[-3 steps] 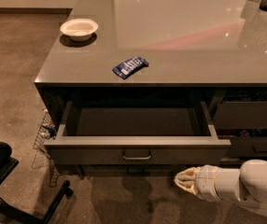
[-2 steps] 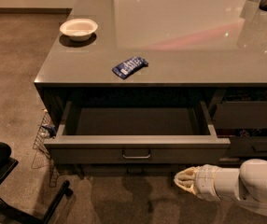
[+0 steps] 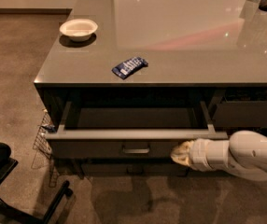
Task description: Close top drawer
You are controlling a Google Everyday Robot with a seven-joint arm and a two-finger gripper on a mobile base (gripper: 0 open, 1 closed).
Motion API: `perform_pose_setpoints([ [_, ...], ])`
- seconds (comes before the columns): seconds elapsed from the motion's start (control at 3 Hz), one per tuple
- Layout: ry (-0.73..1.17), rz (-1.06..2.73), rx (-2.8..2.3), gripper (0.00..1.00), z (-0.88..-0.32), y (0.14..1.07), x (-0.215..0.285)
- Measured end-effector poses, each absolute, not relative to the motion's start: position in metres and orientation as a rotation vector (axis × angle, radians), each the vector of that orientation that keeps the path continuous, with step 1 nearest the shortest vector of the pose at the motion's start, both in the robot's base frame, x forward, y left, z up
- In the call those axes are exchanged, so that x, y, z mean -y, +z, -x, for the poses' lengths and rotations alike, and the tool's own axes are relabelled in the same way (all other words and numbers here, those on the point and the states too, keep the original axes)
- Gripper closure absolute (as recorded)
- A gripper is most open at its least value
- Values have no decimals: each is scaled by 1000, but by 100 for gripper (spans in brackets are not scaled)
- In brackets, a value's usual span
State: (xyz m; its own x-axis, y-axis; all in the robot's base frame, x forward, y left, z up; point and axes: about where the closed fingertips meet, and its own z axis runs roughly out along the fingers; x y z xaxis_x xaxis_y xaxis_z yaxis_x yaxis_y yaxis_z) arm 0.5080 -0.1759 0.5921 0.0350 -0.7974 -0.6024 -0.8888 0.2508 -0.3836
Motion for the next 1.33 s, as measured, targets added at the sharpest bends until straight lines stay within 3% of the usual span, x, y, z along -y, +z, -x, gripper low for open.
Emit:
perform_pose_setpoints([
  [0.33,150,1554,-1762,100,-509,593,176],
  [1.0,94,1569,-1699,100,-604,607,180],
  [1.33,94,1569,-1699,100,-604,607,180],
])
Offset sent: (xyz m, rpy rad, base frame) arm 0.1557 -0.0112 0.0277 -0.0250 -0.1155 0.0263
